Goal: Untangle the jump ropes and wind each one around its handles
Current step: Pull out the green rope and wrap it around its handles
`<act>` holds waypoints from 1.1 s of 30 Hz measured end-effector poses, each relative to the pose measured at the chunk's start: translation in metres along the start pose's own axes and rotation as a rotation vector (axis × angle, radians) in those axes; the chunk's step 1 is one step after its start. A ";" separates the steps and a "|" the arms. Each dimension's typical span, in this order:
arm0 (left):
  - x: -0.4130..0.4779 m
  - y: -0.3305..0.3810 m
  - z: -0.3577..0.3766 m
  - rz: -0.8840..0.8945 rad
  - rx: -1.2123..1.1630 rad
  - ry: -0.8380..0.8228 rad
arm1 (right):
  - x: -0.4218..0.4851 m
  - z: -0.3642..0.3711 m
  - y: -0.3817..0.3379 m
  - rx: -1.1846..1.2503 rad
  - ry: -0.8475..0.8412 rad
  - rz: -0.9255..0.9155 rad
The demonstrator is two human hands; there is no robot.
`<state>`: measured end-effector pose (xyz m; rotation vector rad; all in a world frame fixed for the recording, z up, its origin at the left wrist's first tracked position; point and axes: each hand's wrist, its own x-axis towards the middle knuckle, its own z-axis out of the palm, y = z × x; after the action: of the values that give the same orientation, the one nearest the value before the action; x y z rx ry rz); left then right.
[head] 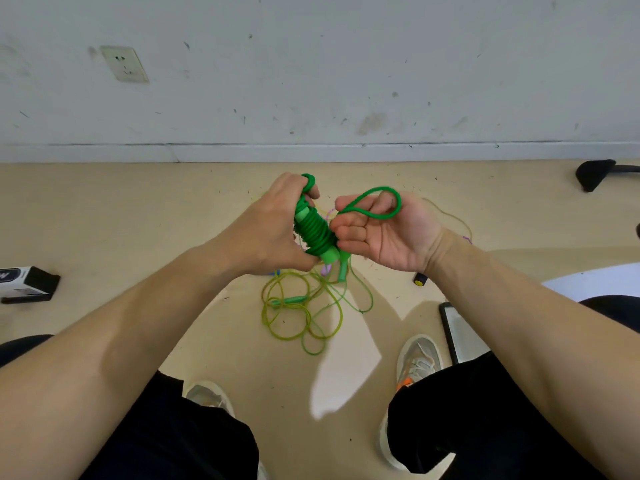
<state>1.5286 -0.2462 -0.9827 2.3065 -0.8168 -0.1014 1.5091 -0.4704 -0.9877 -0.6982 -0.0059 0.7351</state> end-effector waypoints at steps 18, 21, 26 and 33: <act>0.001 0.015 0.018 -0.062 0.021 0.024 | 0.014 0.036 0.030 -1.077 0.756 -0.448; 0.002 0.027 0.020 -0.087 -0.043 0.017 | 0.014 0.043 0.036 -1.143 0.874 -0.493; -0.004 0.040 0.017 -0.130 -0.276 -0.078 | 0.014 0.050 0.045 -1.321 0.926 -0.462; 0.002 0.042 -0.008 -0.416 -1.104 -0.036 | 0.011 0.053 0.033 -1.470 0.816 -0.485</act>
<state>1.5107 -0.2667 -0.9499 1.3662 -0.1593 -0.6103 1.4840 -0.4155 -0.9686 -2.2635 0.0322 -0.2048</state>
